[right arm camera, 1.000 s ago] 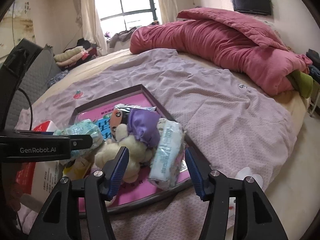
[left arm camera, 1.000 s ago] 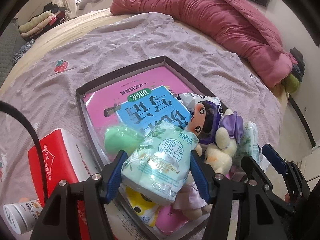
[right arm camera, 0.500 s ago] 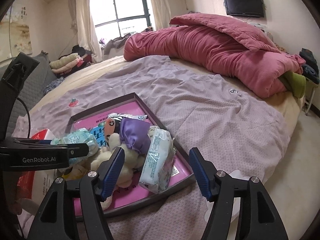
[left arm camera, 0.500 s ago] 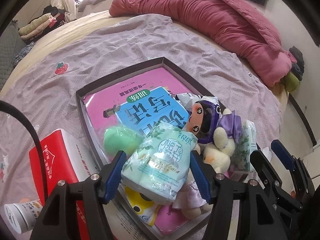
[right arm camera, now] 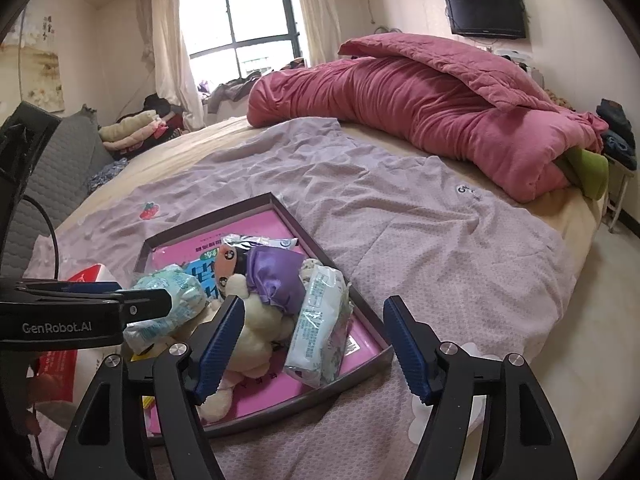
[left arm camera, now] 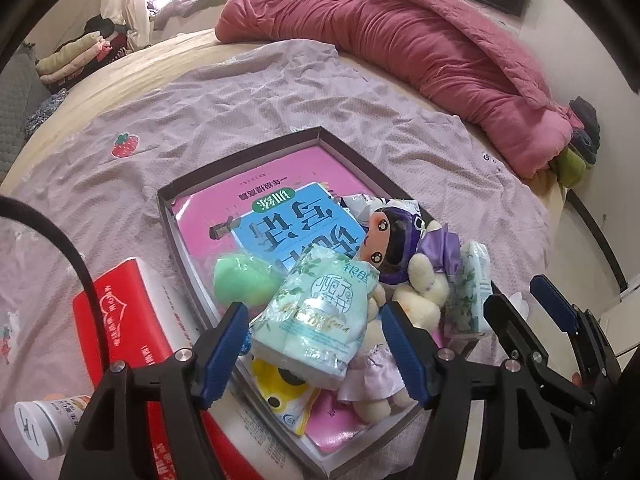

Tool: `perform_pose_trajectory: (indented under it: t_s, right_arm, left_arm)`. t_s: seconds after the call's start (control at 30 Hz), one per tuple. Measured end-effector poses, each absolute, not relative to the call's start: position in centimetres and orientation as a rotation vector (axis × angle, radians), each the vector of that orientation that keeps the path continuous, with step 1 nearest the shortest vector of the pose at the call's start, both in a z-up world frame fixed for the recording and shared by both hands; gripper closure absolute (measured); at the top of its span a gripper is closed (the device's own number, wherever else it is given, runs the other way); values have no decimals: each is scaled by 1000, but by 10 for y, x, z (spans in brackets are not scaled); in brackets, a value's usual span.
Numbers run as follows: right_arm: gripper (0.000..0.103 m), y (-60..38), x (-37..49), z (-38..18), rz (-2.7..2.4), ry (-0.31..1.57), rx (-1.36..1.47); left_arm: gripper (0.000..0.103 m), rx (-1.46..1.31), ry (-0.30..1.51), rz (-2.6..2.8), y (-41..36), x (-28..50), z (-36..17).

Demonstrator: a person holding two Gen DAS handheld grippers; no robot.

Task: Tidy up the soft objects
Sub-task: 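Lower the wipes packet onto the tray and open the right tool while the left tool releases the green pack, then move both open tools away from the tray toward the scrunchie and sponge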

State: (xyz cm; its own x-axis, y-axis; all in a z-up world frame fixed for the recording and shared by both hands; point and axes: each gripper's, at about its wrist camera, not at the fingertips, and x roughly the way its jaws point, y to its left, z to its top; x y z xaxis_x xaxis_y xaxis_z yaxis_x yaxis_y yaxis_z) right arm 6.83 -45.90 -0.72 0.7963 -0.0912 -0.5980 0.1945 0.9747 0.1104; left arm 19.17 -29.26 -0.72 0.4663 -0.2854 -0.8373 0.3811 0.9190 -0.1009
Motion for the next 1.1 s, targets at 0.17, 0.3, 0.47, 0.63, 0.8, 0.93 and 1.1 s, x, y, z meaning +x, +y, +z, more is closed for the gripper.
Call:
perform_pose_trajectory:
  t_s: [0.17,0.3,0.47,0.63,0.8,0.93,1.1]
  right_arm:
    - [30,-452,66,-1,-144,621,151]
    - [30,-444,64,8,-140,603,135]
    - [29,-431,60,20,-116,583,117]
    - [29,-417,55,35,-88,558,96]
    - [29,-399,48,50,-51,528,66]
    - [29,-382,43,61,-17,508,41]
    - [29,-353,34,77,47,484,-11]
  left_arm:
    - [34,87,987,-402,-286,186,5]
    - [33,77,971,-391,-280,180,18]
    - [33,60,956,-378,-268,169,29]
    - [33,39,932,-367,-253,154,41]
    - [33,10,900,-348,-229,139,58]
    - [33,-7,865,-319,-204,126,74]
    - [33,-46,821,-252,-160,110,97]
